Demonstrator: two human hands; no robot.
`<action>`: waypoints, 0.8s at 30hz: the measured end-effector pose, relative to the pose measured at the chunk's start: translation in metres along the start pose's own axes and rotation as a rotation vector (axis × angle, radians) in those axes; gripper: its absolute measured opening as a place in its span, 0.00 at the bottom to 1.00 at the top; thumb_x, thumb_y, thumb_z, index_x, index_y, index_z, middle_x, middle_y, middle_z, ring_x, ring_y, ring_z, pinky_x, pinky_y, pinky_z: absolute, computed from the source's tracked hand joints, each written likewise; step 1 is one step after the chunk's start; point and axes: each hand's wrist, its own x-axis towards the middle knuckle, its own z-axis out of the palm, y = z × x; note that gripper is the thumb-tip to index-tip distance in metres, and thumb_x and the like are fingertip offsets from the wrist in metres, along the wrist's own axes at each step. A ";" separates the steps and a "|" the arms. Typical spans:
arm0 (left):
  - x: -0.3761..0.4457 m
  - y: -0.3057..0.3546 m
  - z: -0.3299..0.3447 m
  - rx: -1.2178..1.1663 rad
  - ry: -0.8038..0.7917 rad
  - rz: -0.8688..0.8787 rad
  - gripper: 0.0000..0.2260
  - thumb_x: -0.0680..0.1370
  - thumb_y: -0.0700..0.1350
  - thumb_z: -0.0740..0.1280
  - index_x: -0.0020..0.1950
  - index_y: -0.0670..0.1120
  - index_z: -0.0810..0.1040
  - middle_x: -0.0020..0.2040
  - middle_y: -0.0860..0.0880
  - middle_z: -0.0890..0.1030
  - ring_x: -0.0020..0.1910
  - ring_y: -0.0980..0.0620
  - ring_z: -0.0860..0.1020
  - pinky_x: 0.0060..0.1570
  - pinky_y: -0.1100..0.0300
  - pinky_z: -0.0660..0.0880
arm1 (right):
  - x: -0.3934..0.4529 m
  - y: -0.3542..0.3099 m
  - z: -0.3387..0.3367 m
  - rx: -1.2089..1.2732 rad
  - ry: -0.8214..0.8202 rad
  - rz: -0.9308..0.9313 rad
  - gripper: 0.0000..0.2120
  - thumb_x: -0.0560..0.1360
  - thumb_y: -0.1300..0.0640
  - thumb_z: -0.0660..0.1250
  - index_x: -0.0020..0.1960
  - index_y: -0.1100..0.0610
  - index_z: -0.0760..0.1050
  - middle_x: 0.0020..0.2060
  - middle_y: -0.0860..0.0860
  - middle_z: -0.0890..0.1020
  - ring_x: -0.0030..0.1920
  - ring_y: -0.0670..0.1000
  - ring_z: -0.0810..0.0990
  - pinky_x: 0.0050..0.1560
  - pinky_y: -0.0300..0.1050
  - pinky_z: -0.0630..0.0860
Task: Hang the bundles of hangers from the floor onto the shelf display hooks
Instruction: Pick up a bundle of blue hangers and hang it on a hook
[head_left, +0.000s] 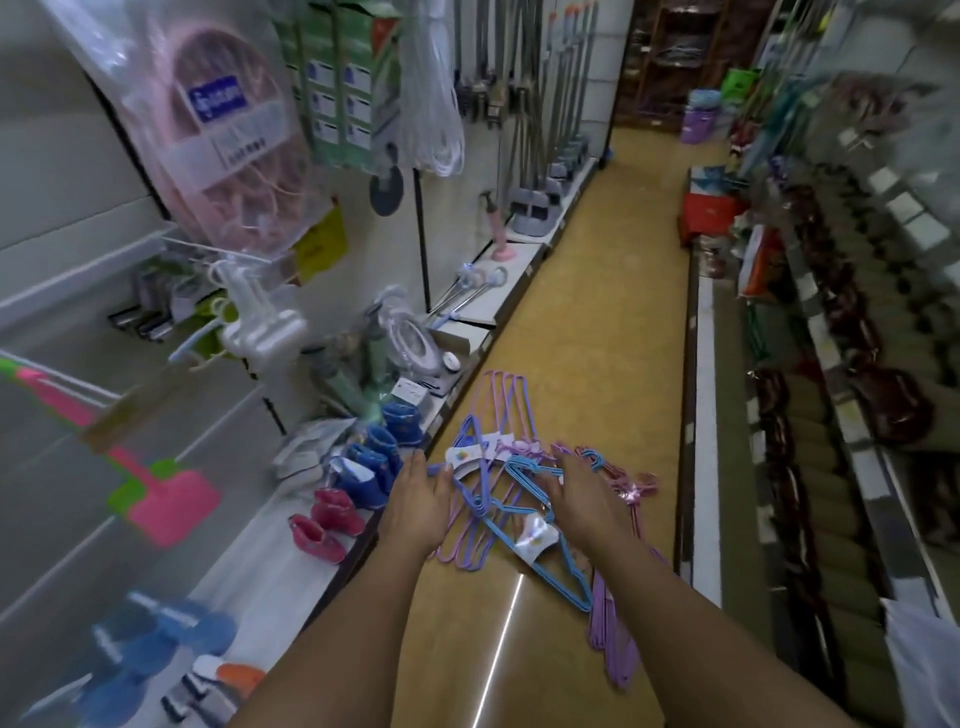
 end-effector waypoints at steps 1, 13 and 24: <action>0.006 0.006 0.008 0.003 -0.009 -0.003 0.28 0.82 0.56 0.51 0.78 0.43 0.53 0.78 0.46 0.57 0.76 0.47 0.57 0.71 0.52 0.58 | 0.008 0.009 -0.001 0.003 -0.008 0.004 0.24 0.82 0.44 0.51 0.73 0.54 0.61 0.69 0.54 0.70 0.66 0.56 0.71 0.59 0.51 0.72; 0.078 0.037 0.058 0.044 -0.093 -0.044 0.26 0.83 0.55 0.50 0.77 0.44 0.56 0.76 0.45 0.59 0.74 0.46 0.61 0.68 0.52 0.62 | 0.091 0.052 -0.002 -0.001 -0.075 0.046 0.21 0.82 0.45 0.51 0.70 0.54 0.64 0.66 0.55 0.73 0.64 0.57 0.73 0.56 0.51 0.71; 0.197 0.013 0.071 -0.049 -0.137 -0.128 0.24 0.82 0.57 0.50 0.75 0.48 0.61 0.74 0.46 0.64 0.71 0.46 0.66 0.67 0.50 0.66 | 0.219 0.023 0.023 -0.069 -0.136 0.048 0.20 0.82 0.45 0.52 0.68 0.55 0.67 0.63 0.54 0.76 0.62 0.56 0.74 0.55 0.48 0.71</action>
